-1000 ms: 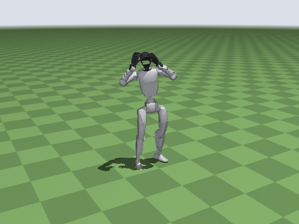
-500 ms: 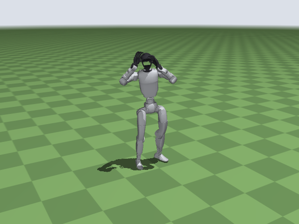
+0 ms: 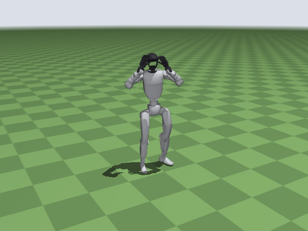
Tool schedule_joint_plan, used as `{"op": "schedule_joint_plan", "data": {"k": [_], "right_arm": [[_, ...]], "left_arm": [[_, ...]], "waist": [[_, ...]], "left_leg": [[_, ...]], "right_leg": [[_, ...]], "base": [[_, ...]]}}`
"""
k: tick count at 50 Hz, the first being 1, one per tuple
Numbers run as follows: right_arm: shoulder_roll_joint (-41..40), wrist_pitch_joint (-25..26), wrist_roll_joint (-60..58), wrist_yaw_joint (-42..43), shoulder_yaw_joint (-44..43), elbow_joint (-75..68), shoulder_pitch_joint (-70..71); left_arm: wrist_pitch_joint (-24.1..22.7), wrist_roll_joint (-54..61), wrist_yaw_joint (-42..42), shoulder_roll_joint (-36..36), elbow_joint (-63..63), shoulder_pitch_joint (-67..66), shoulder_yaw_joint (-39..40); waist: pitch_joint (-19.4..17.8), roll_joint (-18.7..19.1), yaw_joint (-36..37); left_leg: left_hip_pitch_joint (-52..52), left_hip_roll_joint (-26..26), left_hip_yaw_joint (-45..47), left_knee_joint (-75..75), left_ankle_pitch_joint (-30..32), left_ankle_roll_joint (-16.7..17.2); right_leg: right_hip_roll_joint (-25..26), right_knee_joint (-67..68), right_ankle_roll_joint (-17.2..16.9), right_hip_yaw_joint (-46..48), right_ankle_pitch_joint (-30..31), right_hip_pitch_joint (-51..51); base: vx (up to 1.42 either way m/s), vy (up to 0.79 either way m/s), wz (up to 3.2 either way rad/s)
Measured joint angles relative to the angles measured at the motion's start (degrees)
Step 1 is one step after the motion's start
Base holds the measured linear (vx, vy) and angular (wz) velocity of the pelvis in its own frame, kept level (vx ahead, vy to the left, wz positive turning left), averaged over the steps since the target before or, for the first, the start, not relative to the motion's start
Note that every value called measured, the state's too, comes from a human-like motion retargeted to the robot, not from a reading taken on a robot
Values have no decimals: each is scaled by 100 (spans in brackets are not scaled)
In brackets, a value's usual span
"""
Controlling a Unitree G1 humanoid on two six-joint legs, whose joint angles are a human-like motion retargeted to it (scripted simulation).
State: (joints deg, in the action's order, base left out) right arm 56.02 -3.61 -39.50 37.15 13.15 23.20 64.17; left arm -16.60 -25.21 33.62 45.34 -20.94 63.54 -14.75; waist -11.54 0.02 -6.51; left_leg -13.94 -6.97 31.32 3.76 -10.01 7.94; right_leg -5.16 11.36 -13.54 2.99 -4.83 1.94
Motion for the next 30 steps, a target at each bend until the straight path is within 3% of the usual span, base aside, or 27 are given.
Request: {"op": "schedule_joint_plan", "data": {"k": [2, 5, 10, 14, 17, 20, 23, 25, 27, 30], "right_arm": [[18, -61, 20, -91, -94, 229, -212], [386, 508, -282, 120, 466, -247, 621], [-3, 1291, 400, 1081, 3094, -3519, 3816], [-584, 1300, 1212, 1206, 3763, -5140, 4627], [-531, 1277, 1073, 1416, 3435, -4722, 4415], [-178, 1272, 189, 1184, 2126, -2892, 2980], [-414, 684, -254, 554, 552, -1150, 1034], [-673, 228, -203, 333, 72, -561, 433], [-712, 317, -344, 264, 47, -458, 451], [-527, 1105, -659, 480, 743, -1240, 1485]], "left_arm": [[17, -7, -32, 79, -165, -14, -10], [505, -273, 195, 246, 572, 1224, -689], [1243, -145, 1053, -491, 4317, 4330, -2908], [1173, 483, 1026, -896, 5784, 5008, -3356], [1088, 273, 1171, -823, 5154, 4716, -2953], [952, -359, 1005, -407, 2996, 3237, -1809], [464, -535, 637, 129, 979, 1428, -683], [189, -588, 530, 279, 319, 774, -276], [243, -609, 455, 398, 176, 649, -172], [763, -656, 480, 507, 892, 1536, -588]], "waist": [[46, 6, -29], [297, -3, -22], [699, -21, 54], [744, -17, 76], [587, -34, 75], [395, -51, 63], [109, -142, 17], [-56, -199, 75], [19, -251, 156], [364, -306, 244]], "left_leg": [[31, 0, -25, -8, 13, 3], [109, 22, -55, -55, 72, 37], [172, 31, -13, -232, 222, 223], [155, 21, -1, -303, 247, 260], [155, 49, -38, -253, 191, 195], [150, 53, -94, -116, 98, 102], [134, 37, -110, 5, 30, 24], [136, 36, -93, 32, 19, 1], [136, 38, -88, 41, 23, -3], [200, 55, -133, 13, 65, 19]], "right_leg": [[-4, -12, 0, 27, 16, -15], [-30, -28, -40, 80, 54, -82], [6, -197, -146, 133, 183, -140], [44, -346, -146, 137, 251, -89], [0, -350, -146, 129, 237, -55], [-42, -229, -105, 114, 159, -36], [-50, -85, -25, 74, 82, -46], [-49, -30, 0, 42, 70, -75], [-54, -17, -8, 37, 78, -81], [-81, -51, -70, 103, 116, -109]], "base": [[0, 0, 0], [0, 0, 0], [0, 0, 0], [0, 0, 0], [0, 0, 0], [0, 0, 0], [0, 0, 0], [0, 0, 0], [0, 0, 0], [-1, 1, 10]]}}
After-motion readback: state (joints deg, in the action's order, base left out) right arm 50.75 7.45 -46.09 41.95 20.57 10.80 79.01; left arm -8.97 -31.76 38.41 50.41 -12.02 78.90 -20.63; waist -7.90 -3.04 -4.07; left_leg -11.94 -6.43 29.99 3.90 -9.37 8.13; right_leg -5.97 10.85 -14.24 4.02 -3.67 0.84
